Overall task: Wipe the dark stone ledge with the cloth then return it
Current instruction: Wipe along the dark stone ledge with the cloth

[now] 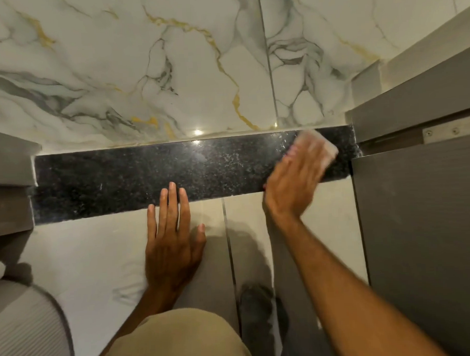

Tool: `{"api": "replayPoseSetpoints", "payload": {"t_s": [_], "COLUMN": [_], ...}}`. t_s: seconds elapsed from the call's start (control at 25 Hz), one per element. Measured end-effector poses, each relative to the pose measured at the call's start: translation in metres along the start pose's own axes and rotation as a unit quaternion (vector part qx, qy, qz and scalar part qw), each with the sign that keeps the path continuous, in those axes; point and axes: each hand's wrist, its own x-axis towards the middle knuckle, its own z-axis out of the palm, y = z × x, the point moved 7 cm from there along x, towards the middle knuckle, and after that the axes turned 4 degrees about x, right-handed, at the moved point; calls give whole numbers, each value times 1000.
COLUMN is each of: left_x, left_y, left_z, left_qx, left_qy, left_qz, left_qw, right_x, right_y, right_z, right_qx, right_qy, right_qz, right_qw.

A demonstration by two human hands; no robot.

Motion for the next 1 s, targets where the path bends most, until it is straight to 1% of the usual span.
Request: {"api": "replayPoseSetpoints", "payload": {"t_s": [0.04, 0.08, 0.12, 0.16, 0.2, 0.24, 0.28, 0.32, 0.36, 0.4, 0.44, 0.48, 0.52, 0.56, 0.6, 0.64, 0.72, 0.76, 0.8, 0.84, 0.88, 0.92, 0.96, 1.0], "left_x": [0, 0, 0, -1, -1, -1, 0, 1, 1, 1, 1, 1, 0, -1, -2, -2, -1, 0, 0, 0, 0, -1, -2, -2], "left_y": [0, 1, 2, 3, 2, 2, 2, 1, 0, -1, -1, -1, -1, 0, 1, 1, 1, 1, 1, 0, -1, 0, 1, 2], "left_z": [0, 0, -2, -3, -5, -6, -5, -3, -1, 0, 1, 2, 2, 1, -1, -2, -3, -2, -1, 0, 1, 2, 1, -1], "left_qx": [3, 9, 15, 16, 13, 7, 0, -3, -4, -3, 0, 2, 0, -3, -7, -7, -9, -14, -17, -16, -11, -8, -9, -7], "left_qy": [2, 8, 12, 15, 16, 13, 10, 7, 6, 8, 10, 12, 12, 12, 9, 5, -1, -1, 1, 5, 8, 9, 11, 15], "left_qz": [1, 4, 8, 10, 9, 5, 1, -1, 0, 3, 5, 5, 4, 3, 1, -1, -5, -4, -3, -3, -5, -3, 0, 3], "left_qw": [1000, 1000, 1000, 1000, 1000, 1000, 1000, 1000, 1000, 1000, 1000, 1000, 1000, 1000, 1000, 1000, 1000, 1000, 1000, 1000, 1000, 1000, 1000, 1000], "right_x": [4, -12, -39, -69, -89, -87, -72, -49, -18, 6, 14, 2, -27, -64, -94, -101, -65, -33, -2, 15, 14, -4, -34, -64], "right_y": [-19, -31, -28, -13, 14, 41, 59, 64, 51, 25, -2, -23, -29, -22, -2, 22, 45, 40, 25, 6, -12, -21, -22, -16], "right_z": [7, 15, 20, 17, 7, -3, -7, -7, -5, -2, 7, 17, 26, 28, 20, 11, 2, -3, -3, 2, 8, 13, 18, 16], "right_qx": [-13, -11, -6, -11, -17, -20, -17, -3, 14, -1, -22, -31, -30, -32, -40, -39, -33, -17, -10, -18, -20, -20, -17, -14], "right_qy": [-5, -21, -53, -80, -68, -41, -21, -5, 8, 1, -6, -16, -32, -65, -82, -78, -42, -19, -5, -10, -6, 0, -12, -26], "right_qz": [-88, -182, -238, -243, -196, -122, -43, 20, 40, 11, -60, -153, -231, -275, -270, -228, -113, -56, -36, -50, -90, -132, -159, -170], "right_qw": [996, 983, 970, 967, 978, 991, 999, 1000, 999, 1000, 998, 988, 972, 959, 958, 970, 992, 998, 999, 999, 996, 991, 987, 985]}}
